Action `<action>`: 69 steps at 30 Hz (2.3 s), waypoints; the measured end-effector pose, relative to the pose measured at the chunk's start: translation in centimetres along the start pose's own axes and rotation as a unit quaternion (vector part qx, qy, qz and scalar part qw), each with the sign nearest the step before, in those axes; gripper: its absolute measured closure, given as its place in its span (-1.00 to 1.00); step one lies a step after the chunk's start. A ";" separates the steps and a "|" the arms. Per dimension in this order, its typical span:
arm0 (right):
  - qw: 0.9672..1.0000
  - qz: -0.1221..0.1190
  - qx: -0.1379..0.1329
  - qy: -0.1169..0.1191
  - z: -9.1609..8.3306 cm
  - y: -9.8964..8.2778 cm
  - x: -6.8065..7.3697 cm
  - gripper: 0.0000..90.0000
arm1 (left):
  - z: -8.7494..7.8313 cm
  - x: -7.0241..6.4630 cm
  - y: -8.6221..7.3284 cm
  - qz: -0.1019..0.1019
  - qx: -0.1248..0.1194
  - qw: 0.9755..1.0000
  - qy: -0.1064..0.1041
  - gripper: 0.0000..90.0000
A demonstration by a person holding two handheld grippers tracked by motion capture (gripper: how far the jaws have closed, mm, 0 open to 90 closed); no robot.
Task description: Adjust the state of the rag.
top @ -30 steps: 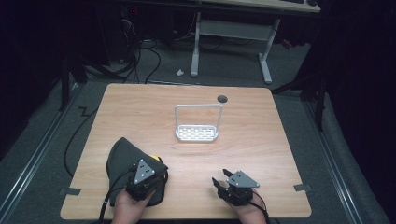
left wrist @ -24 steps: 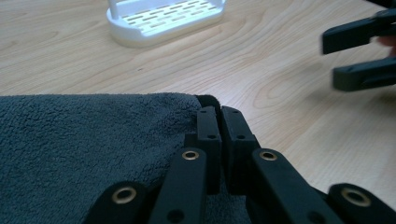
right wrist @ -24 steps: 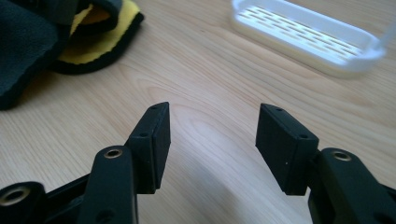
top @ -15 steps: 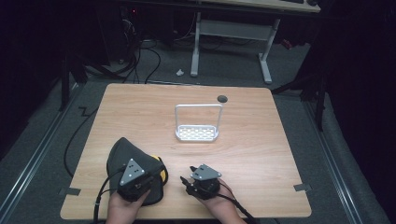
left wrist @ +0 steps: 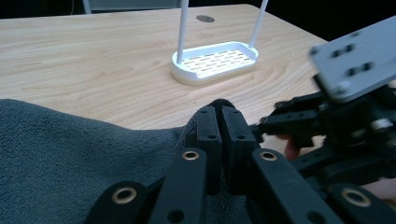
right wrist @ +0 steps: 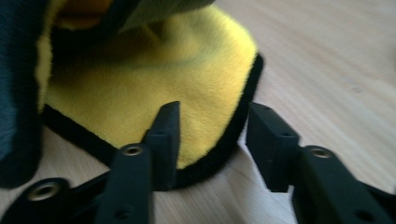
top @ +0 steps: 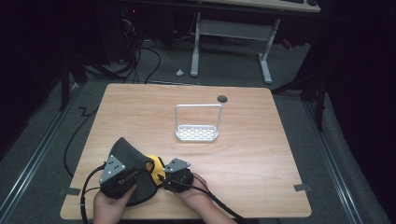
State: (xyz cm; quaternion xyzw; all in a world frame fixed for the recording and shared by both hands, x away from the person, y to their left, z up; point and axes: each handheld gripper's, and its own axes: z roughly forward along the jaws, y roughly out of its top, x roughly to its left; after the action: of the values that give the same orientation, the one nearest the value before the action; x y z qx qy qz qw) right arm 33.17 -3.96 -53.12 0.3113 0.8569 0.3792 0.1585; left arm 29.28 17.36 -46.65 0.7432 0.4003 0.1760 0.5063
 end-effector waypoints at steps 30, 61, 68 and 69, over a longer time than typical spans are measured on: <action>0.987 0.061 0.015 -0.147 -13.2 -11.0 -8.3 0.88 | 1.6 -0.3 -1.1 0.005 0.029 1.000 -0.008 0.93; 0.971 0.136 -0.012 -0.196 -18.5 -15.4 -10.7 0.48 | 2.5 3.4 -3.3 -0.065 0.093 0.992 0.054 0.55; 0.973 0.127 -0.020 -0.190 -18.1 -15.0 -10.6 0.39 | 7.2 -5.4 -2.0 0.002 0.109 0.988 -0.109 -0.04; 0.974 0.126 -0.020 -0.189 -18.0 -15.0 -10.5 0.39 | 8.1 -6.8 -2.0 0.026 0.125 0.985 -0.116 -0.10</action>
State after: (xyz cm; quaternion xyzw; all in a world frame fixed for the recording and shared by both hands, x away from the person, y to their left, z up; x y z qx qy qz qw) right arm 25.80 -28.56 -51.99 0.4798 0.7571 0.3478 0.2750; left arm 29.68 7.47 -50.95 0.8262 0.3387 0.0504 0.4474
